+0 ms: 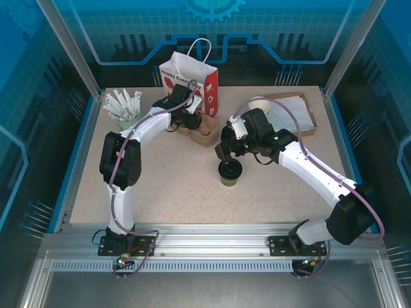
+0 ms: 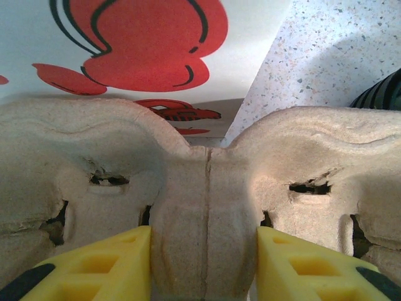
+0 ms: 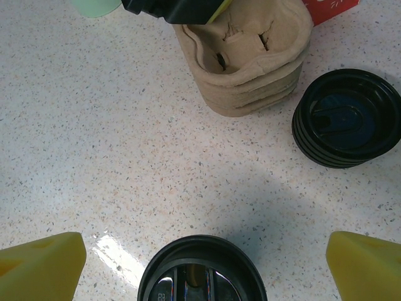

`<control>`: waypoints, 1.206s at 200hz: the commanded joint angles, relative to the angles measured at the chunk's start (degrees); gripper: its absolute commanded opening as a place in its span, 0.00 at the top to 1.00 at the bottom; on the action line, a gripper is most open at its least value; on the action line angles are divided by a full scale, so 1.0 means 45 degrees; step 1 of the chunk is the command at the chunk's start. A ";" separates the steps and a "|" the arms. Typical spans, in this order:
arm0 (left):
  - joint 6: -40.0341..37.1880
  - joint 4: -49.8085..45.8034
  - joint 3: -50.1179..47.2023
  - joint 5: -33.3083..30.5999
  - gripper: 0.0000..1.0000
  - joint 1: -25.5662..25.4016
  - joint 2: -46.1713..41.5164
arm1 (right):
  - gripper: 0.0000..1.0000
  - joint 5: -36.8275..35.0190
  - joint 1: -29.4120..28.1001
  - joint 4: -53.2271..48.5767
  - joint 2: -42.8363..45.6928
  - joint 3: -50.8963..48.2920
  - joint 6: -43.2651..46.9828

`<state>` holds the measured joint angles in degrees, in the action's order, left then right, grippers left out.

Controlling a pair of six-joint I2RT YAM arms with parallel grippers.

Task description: Pack the takeout coffee

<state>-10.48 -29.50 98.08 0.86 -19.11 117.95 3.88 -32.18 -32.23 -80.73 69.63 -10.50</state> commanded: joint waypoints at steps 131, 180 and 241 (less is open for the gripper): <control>0.0139 -0.0514 0.0128 -0.0016 0.49 0.0148 -0.0670 | 0.01 0.0244 0.0120 0.0162 0.0171 -0.0297 -0.0210; 0.0113 -0.0667 0.0215 0.0123 0.50 0.0223 -0.0534 | 0.01 0.0277 0.0121 0.0188 0.0140 -0.0336 -0.0249; -0.0301 -0.1395 0.1015 0.0180 0.37 0.0225 0.0299 | 0.01 0.0349 0.0131 0.0209 0.0070 -0.0314 -0.0248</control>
<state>-10.70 -33.01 100.47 0.91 -18.79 117.47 4.16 -32.18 -32.01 -80.73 68.93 -10.94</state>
